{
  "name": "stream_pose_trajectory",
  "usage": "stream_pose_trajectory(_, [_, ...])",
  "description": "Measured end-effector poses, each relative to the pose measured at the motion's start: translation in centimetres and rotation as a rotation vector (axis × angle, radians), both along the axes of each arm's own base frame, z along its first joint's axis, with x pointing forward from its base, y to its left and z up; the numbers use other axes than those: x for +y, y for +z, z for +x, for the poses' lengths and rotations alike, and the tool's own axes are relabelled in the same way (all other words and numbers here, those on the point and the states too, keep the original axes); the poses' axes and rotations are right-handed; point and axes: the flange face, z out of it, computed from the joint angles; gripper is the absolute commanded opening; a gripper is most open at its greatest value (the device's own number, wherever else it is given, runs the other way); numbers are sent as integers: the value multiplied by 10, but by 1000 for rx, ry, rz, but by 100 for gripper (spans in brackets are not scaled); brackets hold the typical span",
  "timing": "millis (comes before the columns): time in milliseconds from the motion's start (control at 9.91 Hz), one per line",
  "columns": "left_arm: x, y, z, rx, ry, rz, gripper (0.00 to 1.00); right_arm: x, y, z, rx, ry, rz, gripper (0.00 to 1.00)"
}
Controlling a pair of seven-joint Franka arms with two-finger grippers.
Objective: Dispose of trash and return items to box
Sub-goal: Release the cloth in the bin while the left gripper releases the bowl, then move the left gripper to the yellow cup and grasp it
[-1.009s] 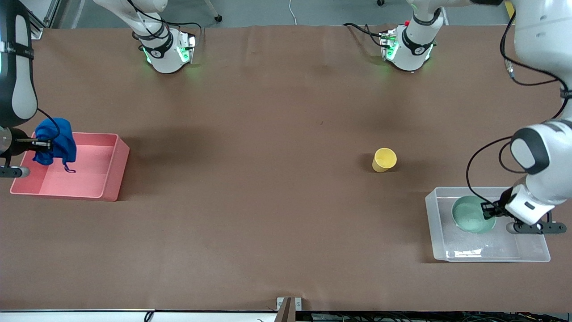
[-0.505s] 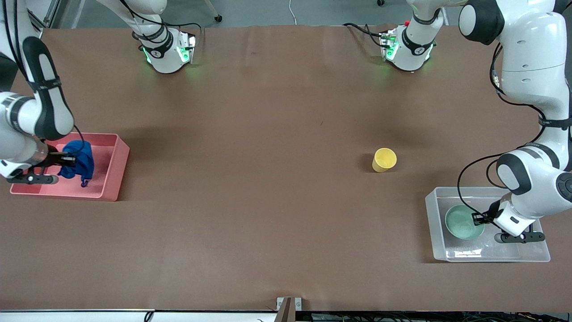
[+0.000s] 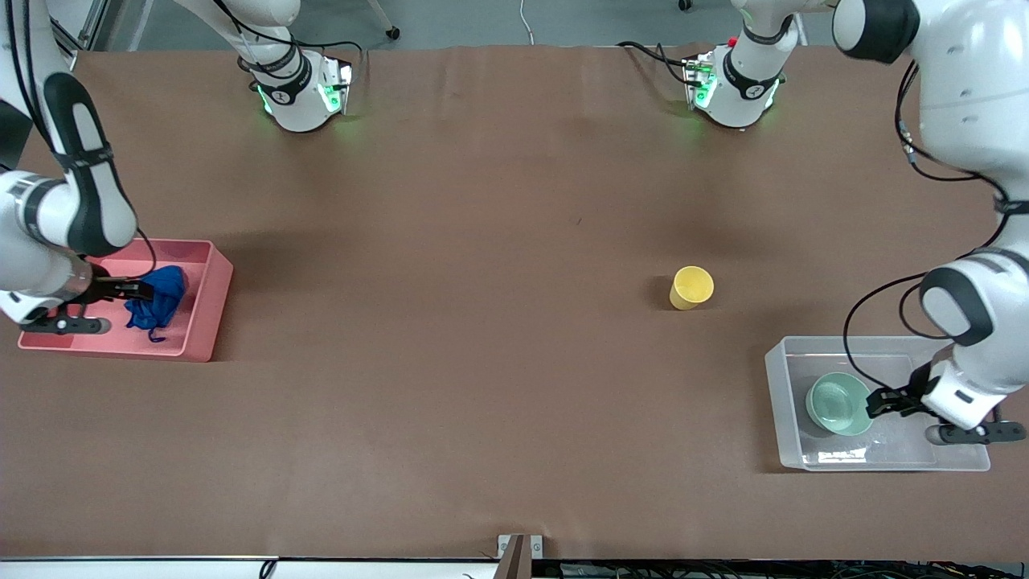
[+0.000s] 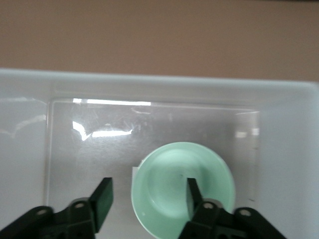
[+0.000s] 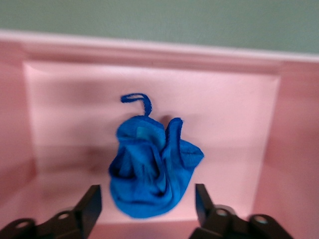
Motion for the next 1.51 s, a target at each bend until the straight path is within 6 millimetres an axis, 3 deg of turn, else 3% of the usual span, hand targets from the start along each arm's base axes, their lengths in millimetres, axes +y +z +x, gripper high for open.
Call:
stream_pose_trajectory(202, [-37, 66, -22, 6, -83, 23, 100, 35, 139, 13, -68, -74, 98, 100])
stream_pose_trajectory(303, [-67, 83, -42, 26, -115, 33, 100, 57, 203, 8, -95, -115, 111, 100])
stream_pose_trajectory(404, [-98, 86, -67, 54, -147, 23, 100, 83, 250, 2, -105, -154, 111, 100])
stream_pose_trajectory(505, [-126, 79, -93, 92, -179, 11, 100, 115, 279, 1, -118, -179, 107, 100])
stream_pose_trajectory(606, [-147, 65, -119, 138, -210, 4, 100, 140, 298, 1, -142, -189, 104, 100])
stream_pose_trajectory(706, [-166, 46, -141, 187, -246, 0, 100, 153, 314, -3, -163, -186, 104, 100])
stream_pose_trajectory(908, [-201, 8, -171, 254, -309, -4, 100, 151, 344, -21, -145, -193, 103, 100])
stream_pose_trajectory(1110, [-221, -20, -183, 282, -345, -10, 97, 145, 348, -26, -144, -192, 103, 100])
stream_pose_trajectory(1211, [-230, -33, -184, 287, -357, -15, 90, 147, 348, -25, -142, -171, 101, 100])
stream_pose_trajectory(1312, [-238, -48, -185, 289, -365, -22, 71, 150, 349, -24, -145, -145, 98, 100])
stream_pose_trajectory(1413, [-244, -64, -187, 298, -370, -29, 31, 153, 353, -24, -152, -128, 96, 100])
stream_pose_trajectory(1514, [-247, -77, -188, 313, -364, -35, 6, 158, 356, -24, -158, -117, 96, 100])
